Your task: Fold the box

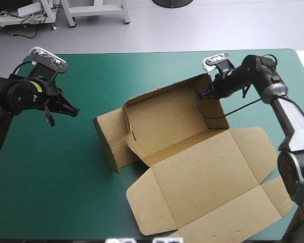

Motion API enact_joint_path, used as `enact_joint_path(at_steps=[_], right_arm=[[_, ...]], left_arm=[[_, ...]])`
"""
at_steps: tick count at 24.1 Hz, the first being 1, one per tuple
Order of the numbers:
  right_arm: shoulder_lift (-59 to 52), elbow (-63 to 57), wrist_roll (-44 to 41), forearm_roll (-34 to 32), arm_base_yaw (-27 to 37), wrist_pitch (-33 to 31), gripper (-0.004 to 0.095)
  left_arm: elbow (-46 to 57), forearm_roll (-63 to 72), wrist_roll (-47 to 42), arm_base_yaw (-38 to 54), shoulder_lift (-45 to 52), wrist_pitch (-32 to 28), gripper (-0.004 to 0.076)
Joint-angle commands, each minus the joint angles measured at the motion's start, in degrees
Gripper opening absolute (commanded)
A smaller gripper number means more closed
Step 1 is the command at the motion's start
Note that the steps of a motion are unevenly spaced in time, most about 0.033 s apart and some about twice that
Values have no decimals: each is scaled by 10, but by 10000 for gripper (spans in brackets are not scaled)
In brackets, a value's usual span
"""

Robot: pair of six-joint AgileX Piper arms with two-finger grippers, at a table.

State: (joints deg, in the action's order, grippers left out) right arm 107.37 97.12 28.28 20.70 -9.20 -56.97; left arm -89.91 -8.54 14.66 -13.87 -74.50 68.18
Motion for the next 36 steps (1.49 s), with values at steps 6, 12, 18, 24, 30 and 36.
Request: enact_joint_path(at_steps=[6, 12, 18, 24, 30, 36], right_arm=[[24, 9, 36, -7, -2, 41, 14], [28, 9, 60, -13, -2, 81, 152], [28, 10, 61, -16, -2, 123, 306], [27, 84, 36, -22, -2, 74, 306], [27, 198, -40, -92, -2, -60, 306], [-2, 238, -98, -132, -2, -147, 306]], left_arm=[[-5, -17, -1, 0, 7, -50, -6], [-2, -17, -1, 0, 7, -51, -6], [-2, -17, -1, 0, 7, -51, -6], [-2, -17, -1, 0, 7, -52, -6], [-2, -26, -1, 0, 0, -51, -6], [-2, -36, -1, 0, -8, -48, -6]])
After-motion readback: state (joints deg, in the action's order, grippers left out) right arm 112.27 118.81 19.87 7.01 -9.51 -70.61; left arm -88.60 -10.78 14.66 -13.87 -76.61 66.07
